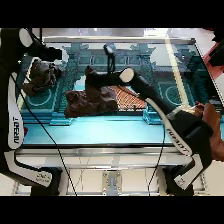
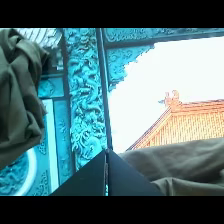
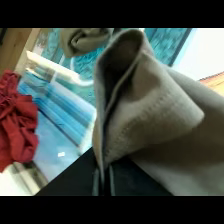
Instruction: Fold the shirts.
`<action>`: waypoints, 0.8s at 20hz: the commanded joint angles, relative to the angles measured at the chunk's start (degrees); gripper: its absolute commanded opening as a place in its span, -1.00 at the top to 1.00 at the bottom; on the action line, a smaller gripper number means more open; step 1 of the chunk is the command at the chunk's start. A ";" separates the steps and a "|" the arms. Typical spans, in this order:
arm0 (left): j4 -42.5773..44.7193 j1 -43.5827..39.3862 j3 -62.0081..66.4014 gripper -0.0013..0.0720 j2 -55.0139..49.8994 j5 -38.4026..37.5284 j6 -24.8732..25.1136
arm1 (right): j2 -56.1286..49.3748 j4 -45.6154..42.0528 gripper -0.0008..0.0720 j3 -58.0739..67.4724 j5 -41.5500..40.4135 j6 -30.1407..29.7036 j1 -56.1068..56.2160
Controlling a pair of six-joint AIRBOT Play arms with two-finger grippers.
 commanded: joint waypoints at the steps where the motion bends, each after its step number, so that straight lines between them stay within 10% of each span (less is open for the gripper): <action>1: -2.40 1.55 -0.15 0.92 1.01 -1.97 0.15 | -6.25 8.79 0.90 0.07 -12.13 1.05 6.78; 2: -3.41 1.55 -0.17 0.92 1.01 -1.77 0.81 | -6.84 8.57 0.80 0.07 -14.62 1.03 8.04; 4: -4.48 1.55 -0.17 0.92 1.01 -1.79 1.11 | -6.73 8.20 -0.48 0.09 -16.04 1.01 8.85; 5: -4.46 1.55 -0.17 0.92 1.01 -1.92 1.11 | -6.21 6.75 -0.60 0.09 -14.73 0.26 8.26; 11: -4.48 1.55 -0.17 0.92 1.01 -3.06 1.11 | -0.37 -17.35 -0.49 0.07 11.39 8.79 -7.19; 16: -4.61 1.55 -0.17 0.92 1.01 -2.64 1.11 | -0.96 -21.31 -0.61 -4.39 22.01 10.75 -16.57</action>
